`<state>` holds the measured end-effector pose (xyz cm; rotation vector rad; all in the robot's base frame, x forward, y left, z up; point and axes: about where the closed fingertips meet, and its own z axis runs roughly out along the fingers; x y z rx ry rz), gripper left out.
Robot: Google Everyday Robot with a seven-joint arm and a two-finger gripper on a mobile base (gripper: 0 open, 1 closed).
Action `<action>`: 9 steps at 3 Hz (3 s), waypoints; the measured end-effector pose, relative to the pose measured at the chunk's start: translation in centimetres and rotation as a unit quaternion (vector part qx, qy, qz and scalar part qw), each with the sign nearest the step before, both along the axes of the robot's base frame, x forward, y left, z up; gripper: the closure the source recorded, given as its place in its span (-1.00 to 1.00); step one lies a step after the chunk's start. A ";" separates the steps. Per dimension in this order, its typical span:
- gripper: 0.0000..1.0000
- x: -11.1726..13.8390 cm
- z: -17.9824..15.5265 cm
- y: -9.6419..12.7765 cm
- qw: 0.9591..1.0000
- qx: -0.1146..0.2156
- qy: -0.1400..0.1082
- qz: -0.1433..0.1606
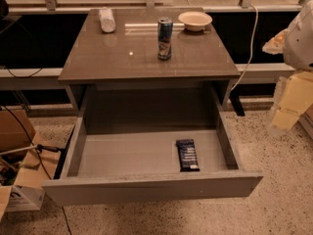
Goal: Pick rxbar blueberry from top drawer and place on counter
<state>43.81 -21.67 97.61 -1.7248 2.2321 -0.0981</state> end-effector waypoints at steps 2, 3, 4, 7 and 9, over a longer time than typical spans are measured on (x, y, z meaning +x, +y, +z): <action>-1.00 1.0 -0.5 0.0 0.999 0.011 0.000 -0.031; -1.00 3.1 -2.0 -0.4 0.994 0.045 0.002 -0.104; -1.00 3.1 -2.0 -0.4 0.993 0.046 0.002 -0.105; -1.00 5.6 -10.3 4.7 0.981 0.071 0.074 -0.167; -1.00 7.6 -17.6 7.5 0.971 0.063 0.125 -0.195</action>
Offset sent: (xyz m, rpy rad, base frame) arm 0.0277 -0.0005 -0.0178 0.0600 0.0228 -0.1758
